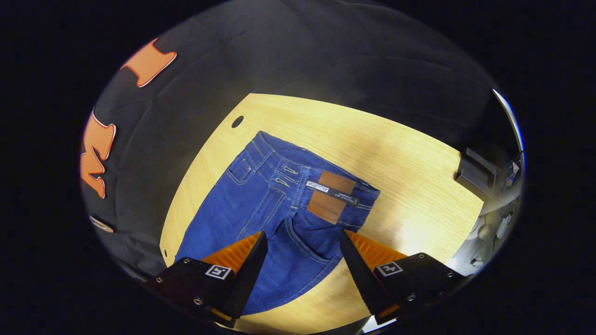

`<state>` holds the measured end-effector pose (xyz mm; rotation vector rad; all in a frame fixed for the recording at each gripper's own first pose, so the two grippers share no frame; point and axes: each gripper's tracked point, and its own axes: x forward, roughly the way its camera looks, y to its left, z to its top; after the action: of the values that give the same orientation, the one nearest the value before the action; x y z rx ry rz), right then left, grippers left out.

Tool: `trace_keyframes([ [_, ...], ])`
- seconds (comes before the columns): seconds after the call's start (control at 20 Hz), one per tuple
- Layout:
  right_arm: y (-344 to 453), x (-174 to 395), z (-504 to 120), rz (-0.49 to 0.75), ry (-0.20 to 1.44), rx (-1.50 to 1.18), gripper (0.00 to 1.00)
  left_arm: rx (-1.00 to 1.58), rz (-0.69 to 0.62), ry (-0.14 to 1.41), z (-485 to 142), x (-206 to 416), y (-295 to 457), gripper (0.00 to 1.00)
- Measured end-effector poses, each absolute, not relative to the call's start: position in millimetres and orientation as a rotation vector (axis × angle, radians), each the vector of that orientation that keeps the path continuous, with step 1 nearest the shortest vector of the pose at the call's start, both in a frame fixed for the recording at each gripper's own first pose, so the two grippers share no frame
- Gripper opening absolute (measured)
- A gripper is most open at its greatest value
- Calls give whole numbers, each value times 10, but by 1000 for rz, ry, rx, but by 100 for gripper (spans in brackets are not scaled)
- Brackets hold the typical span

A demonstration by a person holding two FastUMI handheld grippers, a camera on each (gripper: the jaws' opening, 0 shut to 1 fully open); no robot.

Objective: Grasp the waist and the cuffs of the jeans and fold them to make the two legs overlap; first hold the waist and fold one-third of the jeans toward the cuffs, then hold the cuffs and fold the remaining one-third in the same direction to finish folding.

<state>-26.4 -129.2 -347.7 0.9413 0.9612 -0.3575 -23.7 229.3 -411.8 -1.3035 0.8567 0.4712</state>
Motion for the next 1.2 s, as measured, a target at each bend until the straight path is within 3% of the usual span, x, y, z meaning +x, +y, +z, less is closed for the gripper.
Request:
trace_keyframes([
  [0.15,-1478,-381,-3562,-408,959,986,97,-1229,529,884,-3980,-418,2371,9],
  [0.2,-1547,-406,-3603,-426,953,999,96,-1240,516,868,-4060,-341,2358,2],
  [0.25,-1578,-405,-3649,-426,952,1020,96,-1234,513,870,-4112,-272,2309,2],
  [0.4,-1406,-462,-3808,-391,1027,1155,96,-1205,519,872,-3985,-250,2323,1],
  [0.5,-1306,-297,-3803,-361,989,1242,97,-1187,511,864,-3865,-211,2326,1],
  [0.55,-1255,-284,-3808,-328,997,1246,87,-1180,506,859,-3811,-192,2307,1],
  [0.6,-1227,-298,-3853,-311,1013,1241,86,-1178,506,855,-3770,-185,2298,1],
  [0.7,-1141,-241,-3898,-295,1031,1297,54,-1167,507,850,-3689,-192,2281,1],
  [0.8,-1270,-295,-3876,-300,1039,1286,42,-1154,510,846,-3610,-212,2281,1],
  [0.9,-1267,-295,-3921,-344,1023,1315,15,-1145,510,844,-3515,-263,2243,1],
  [1.0,-1218,-184,-3858,-320,1020,1350,16,-1136,517,835,-3402,-300,2239,1],
  [1.05,-1227,-126,-3809,-306,1004,1360,6,-1130,517,839,-3365,-290,2247,1],
  [1.2,-1263,-108,-3618,-305,1004,1333,6,-1110,505,897,-3306,-311,2244,1],
])
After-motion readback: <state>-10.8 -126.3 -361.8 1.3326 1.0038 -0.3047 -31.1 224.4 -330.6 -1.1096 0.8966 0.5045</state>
